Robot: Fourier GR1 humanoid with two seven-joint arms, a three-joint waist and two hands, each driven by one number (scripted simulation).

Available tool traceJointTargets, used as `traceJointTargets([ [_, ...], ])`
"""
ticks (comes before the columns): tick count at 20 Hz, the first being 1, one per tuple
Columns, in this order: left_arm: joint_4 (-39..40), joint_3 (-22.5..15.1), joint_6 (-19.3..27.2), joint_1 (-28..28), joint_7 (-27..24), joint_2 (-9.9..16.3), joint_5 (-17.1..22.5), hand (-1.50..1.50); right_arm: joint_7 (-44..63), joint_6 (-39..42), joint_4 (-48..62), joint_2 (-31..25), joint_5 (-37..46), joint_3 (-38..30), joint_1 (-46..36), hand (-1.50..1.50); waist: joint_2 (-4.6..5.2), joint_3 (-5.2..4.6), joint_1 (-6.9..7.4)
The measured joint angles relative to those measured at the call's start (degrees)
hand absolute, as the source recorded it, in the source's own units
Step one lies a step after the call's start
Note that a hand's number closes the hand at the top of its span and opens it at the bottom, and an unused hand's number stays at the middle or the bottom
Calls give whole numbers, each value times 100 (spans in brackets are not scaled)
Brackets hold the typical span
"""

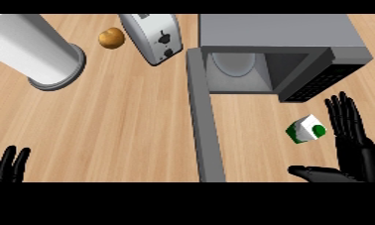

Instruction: Pick up the milk, place it into the microwave and close the microwave

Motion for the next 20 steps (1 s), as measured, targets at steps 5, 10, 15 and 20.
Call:
traceJointTargets([
  [5,32,-143,70,44,-64,-10,-119,-150,-439,-24,733,-247,81,-314,-210,-150,1,-2,-4],
  [10,0,-96,11,78,-89,-15,-80,-150,-881,99,1649,-570,143,-550,-491,-150,2,-1,-2],
  [15,-111,-163,36,282,-147,0,-63,-150,-1391,233,2579,-811,277,-633,-753,-150,2,0,12],
  [20,-30,-257,-21,457,-357,-21,-94,-150,-1862,280,3698,-1068,483,-676,-1177,-150,4,2,28],
])
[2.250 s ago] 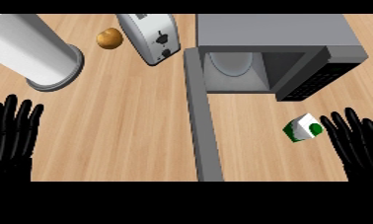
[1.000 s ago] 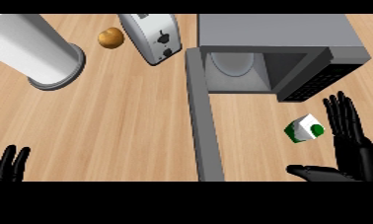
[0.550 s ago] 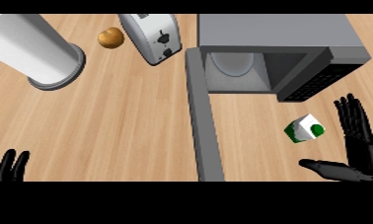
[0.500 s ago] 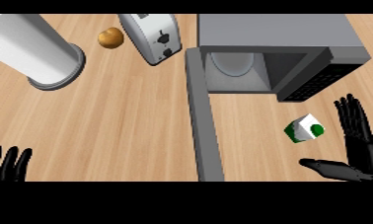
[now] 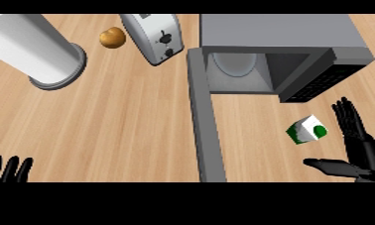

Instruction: Pick up the milk, place it into the microwave and close the microwave

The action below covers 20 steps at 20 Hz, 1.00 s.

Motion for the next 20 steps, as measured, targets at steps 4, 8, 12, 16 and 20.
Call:
traceJointTargets([
  [4,-71,42,6,-25,74,9,42,-150,-348,-190,871,-95,189,-1,-374,-150,3,1,3],
  [8,-103,149,-71,-3,80,48,115,-150,-710,-465,1733,-140,365,-6,-711,-150,7,2,17],
  [12,-74,186,-32,-148,181,34,99,-150,-876,-559,2534,-213,502,21,-1135,-150,15,6,28],
  [16,-38,370,-153,-101,141,73,264,-150,-969,-526,3149,-383,559,23,-1405,-150,21,8,49],
  [20,-61,367,-164,-138,165,62,247,-150,-1022,-414,3495,-489,594,75,-1479,-150,31,13,59],
])
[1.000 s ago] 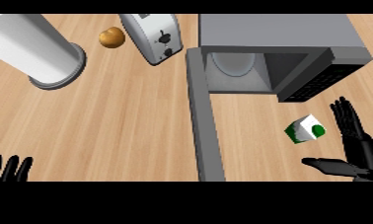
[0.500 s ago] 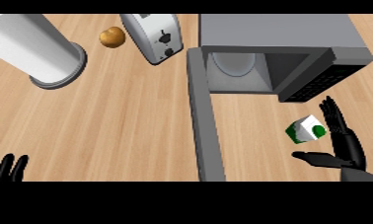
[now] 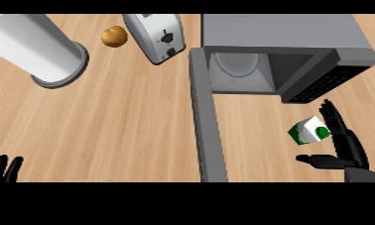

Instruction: Pick up the milk, place it into the microwave and close the microwave

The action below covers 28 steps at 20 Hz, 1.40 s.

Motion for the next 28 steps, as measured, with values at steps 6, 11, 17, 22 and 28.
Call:
traceJointTargets([
  [6,59,-33,84,-151,50,-28,-25,-150,-66,25,233,73,-44,7,-50,-150,6,5,-9],
  [11,228,-42,43,-160,-61,-38,-49,-150,-108,-2,332,164,-126,-51,-185,-150,12,8,8],
  [17,204,-22,-39,-47,-131,-25,30,-150,-8,276,331,222,-418,-171,-220,150,19,18,-3],
  [22,189,5,-24,-12,-182,-14,36,-150,52,496,160,363,-637,-194,-185,150,5,12,-32],
  [28,184,64,-29,99,-243,-16,60,-150,240,795,-133,585,-799,-46,-192,150,-21,0,-34],
])
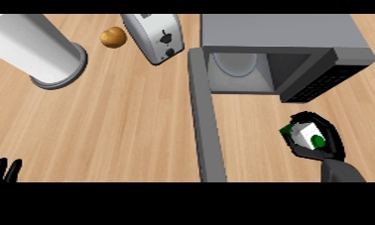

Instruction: Pick up the milk, place it into the microwave and close the microwave

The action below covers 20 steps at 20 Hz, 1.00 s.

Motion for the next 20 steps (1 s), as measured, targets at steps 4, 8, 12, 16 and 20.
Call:
traceJointTargets([
  [4,105,-28,-53,35,-105,-21,-40,-150,133,16,-131,261,-177,6,-231,150,-1,-5,9],
  [8,26,118,-70,22,-40,15,54,-150,323,54,-464,471,-260,158,-325,150,-16,-12,-32],
  [12,164,303,-161,99,-178,29,185,-150,627,105,-1139,677,-280,452,-236,150,-44,-23,-89],
  [16,-8,423,-259,303,-179,29,302,-150,1087,94,-2231,962,-330,808,233,150,-64,-27,-138],
  [20,-83,423,-274,318,-98,0,307,-150,1766,59,-3666,1256,-454,1178,884,150,-70,-29,-181],
])
